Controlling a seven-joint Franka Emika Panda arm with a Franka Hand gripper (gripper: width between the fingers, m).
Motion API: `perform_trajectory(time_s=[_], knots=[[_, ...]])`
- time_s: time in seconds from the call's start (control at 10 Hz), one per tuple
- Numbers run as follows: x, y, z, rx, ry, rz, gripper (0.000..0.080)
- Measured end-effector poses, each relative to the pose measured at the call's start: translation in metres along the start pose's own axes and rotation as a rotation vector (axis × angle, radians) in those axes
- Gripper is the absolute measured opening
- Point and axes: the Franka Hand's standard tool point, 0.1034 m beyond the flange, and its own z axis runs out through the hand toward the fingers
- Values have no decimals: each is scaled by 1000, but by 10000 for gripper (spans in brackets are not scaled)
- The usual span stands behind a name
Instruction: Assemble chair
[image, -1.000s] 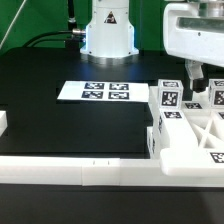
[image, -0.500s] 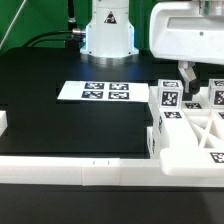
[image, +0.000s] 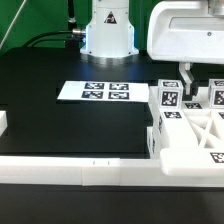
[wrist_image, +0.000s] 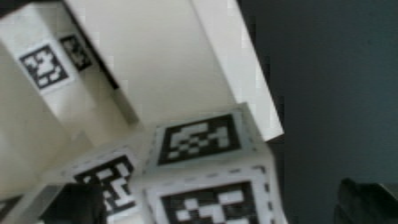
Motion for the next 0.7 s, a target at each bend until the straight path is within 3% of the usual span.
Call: perform_trajectory(time_s=[0.1,0.2,0.3,0.5,0.7], knots=[[1,1,0,1,2,-60,648],[2,2,0,1,6,-65,520],[2,2,0,1,6,-63,520],[2,2,0,2,6,-54,284],[2,2,0,3,6,-37,285]])
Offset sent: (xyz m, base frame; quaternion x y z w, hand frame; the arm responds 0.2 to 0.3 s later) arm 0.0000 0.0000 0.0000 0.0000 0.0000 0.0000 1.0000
